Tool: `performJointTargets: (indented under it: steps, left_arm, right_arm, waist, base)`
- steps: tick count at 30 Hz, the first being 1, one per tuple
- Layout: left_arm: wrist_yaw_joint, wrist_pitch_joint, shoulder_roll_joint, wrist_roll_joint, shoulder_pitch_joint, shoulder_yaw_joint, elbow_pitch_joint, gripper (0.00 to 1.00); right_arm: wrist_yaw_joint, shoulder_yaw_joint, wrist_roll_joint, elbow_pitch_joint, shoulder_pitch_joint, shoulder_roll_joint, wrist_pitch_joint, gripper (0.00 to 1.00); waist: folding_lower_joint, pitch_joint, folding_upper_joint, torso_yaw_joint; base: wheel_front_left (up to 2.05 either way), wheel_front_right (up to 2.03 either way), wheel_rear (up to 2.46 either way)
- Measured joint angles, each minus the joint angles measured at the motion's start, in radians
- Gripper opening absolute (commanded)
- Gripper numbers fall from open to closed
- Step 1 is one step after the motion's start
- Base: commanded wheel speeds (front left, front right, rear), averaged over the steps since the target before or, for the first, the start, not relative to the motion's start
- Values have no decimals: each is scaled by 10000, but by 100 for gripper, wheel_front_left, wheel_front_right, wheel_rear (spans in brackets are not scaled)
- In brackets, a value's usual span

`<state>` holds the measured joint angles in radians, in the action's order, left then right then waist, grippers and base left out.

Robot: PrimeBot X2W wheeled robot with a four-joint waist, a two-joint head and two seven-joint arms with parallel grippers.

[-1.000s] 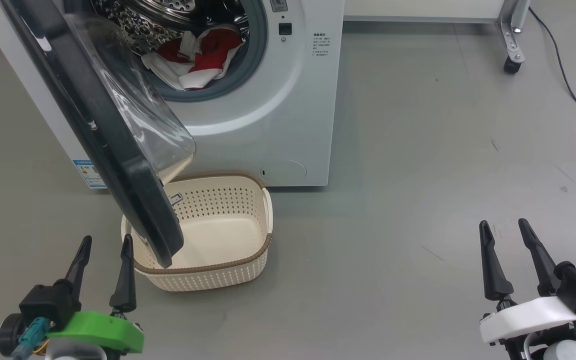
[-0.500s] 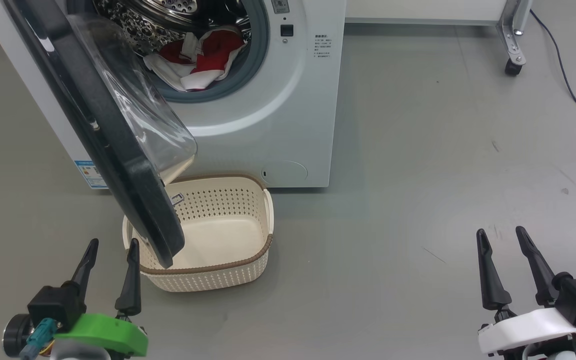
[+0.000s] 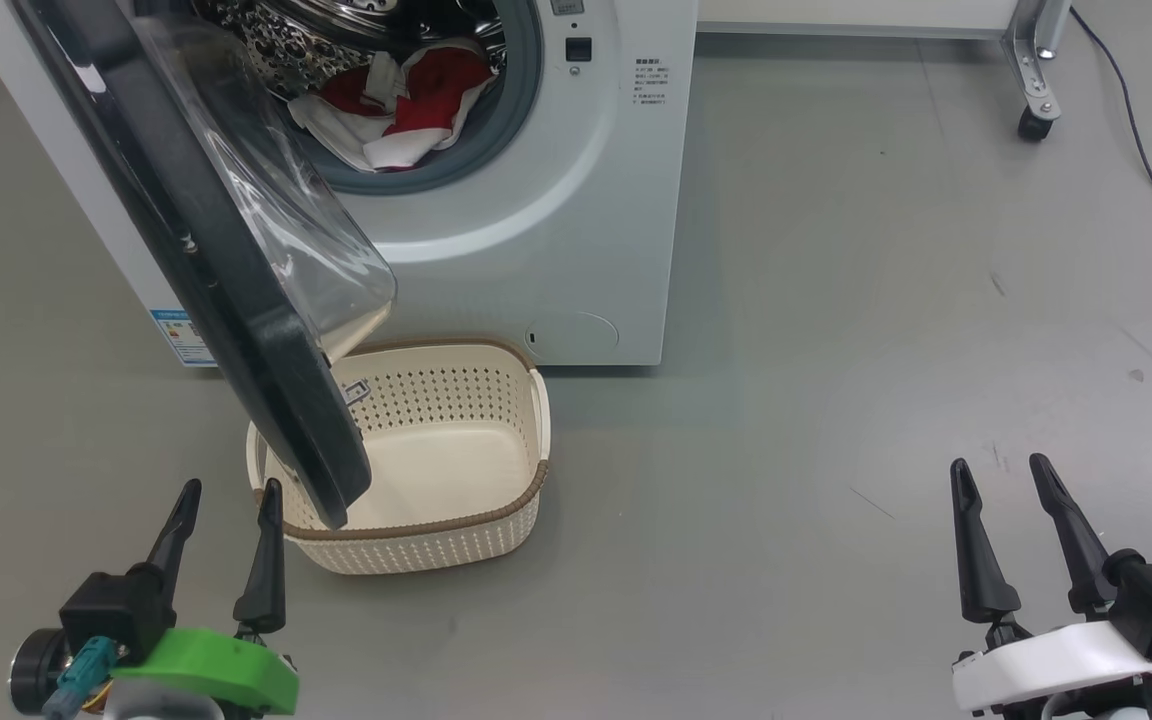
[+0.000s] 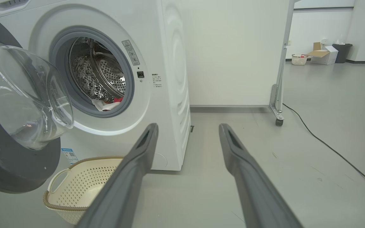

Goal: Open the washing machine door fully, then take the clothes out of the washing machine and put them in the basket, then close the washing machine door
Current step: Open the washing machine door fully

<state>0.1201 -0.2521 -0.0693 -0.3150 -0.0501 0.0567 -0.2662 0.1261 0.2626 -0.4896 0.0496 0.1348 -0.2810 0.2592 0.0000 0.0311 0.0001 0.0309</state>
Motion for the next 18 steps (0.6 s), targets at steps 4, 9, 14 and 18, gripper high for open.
performJointTargets:
  steps: [4, 9, 14, 18]
  left_arm:
    - [4, 0, 0, 0, 0, -6, -2, 100]
    - [6, 0, 2, 0, -1, -10, -8, 100]
    - [8, 0, 2, 0, -1, -15, -21, 100]
    - [8, 0, 0, -8, -2, 12, -153, 0]
  right_arm:
    - [-2, -36, 40, 31, 23, 81, 0, 100]
    - [-6, -123, 86, 67, 23, 194, 0, 100]
    - [-13, -182, 115, 71, 25, 274, 0, 100]
    - [-19, -215, 173, 71, 27, 318, 0, 100]
  waist:
    - [0, 53, 0, 18]
    - [0, 95, 0, 29]
    - [0, 127, 0, 43]
    - [0, 138, 0, 47]
  base:
    - [0, 0, 0]
    - [0, 0, 0]
    - [0, 0, 0]
    - [0, 0, 0]
